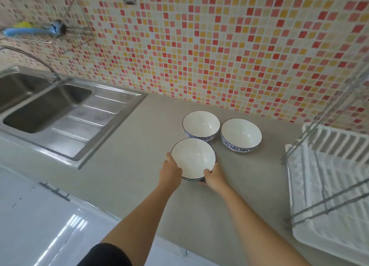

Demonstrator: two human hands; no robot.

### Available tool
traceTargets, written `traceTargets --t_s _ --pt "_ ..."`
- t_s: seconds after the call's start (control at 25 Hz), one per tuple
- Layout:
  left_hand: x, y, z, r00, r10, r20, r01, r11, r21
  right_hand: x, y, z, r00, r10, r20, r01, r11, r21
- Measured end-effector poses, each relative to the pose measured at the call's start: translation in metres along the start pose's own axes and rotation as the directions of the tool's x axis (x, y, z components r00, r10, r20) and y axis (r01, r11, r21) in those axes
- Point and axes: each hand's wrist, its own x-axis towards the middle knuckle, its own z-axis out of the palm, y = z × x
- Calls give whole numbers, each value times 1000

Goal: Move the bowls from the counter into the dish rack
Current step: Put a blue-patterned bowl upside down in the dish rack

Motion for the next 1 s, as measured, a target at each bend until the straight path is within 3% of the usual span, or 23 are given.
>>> traceTargets --t_s 0.16,0.28,0.4,0.6,0.76,0.84,1.0 --pt "3 -6 -17 997 68 -48 -67 998 9 -18 6 -4 988 -148 34 150 987 -58" --pt "-4 6 -45 972 208 -107 -213 976 -39 -38 -17 -17 960 -280 -11 274 949 -157" --pt "-14 44 -88 914 324 -245 -374 906 -196 -65 -71 -37 890 -445 -102 443 895 -44" --pt "-73 137 -178 790 403 -462 -608 611 -507 -141 -182 -94 728 -666 -163 684 721 109" --pt "-133 207 -221 640 450 -623 -769 376 -518 -208 -227 -152 529 -825 -199 844 536 22" --pt "-161 240 -229 575 508 -641 -810 244 -532 -240 -241 -184 429 -873 -232 897 443 -9" --pt "-214 305 -220 524 632 -571 -739 3 -674 -294 -248 -267 237 -893 -383 954 288 -81"
